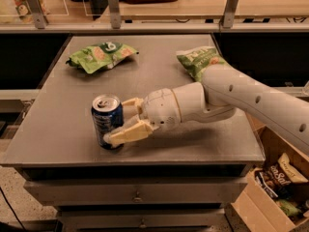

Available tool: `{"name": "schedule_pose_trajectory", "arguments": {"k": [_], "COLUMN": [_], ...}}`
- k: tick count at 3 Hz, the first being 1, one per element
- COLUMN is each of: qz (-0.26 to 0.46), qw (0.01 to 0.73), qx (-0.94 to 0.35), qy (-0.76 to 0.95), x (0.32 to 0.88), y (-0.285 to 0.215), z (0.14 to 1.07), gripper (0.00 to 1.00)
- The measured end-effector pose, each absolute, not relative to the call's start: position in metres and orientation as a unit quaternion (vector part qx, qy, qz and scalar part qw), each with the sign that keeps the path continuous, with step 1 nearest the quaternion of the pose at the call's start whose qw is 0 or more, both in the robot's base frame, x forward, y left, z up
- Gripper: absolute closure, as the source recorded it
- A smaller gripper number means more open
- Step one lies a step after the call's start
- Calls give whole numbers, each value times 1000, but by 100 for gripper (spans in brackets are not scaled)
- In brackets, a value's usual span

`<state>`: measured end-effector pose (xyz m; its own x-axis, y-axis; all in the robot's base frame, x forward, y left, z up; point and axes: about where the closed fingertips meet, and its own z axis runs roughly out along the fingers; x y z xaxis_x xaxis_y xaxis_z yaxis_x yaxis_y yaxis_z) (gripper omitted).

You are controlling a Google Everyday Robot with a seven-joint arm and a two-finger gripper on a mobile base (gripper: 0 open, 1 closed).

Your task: Move pepsi can near green rice chip bag

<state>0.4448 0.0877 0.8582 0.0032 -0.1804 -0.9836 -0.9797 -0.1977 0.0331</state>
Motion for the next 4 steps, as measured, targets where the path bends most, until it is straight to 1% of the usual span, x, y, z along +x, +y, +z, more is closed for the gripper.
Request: {"name": "schedule_pose_trajectory", "arguments": {"k": [1, 2, 3, 4], "qz": [495, 452, 405, 375], "qw": [410, 424, 439, 452], "qx": [-582, -591, -602, -607], "qy": [497, 517, 530, 536], "x": [450, 470, 499, 531], "y": [82, 77, 72, 70], "z": [866, 875, 882, 886], "gripper": [100, 100, 100, 100]}}
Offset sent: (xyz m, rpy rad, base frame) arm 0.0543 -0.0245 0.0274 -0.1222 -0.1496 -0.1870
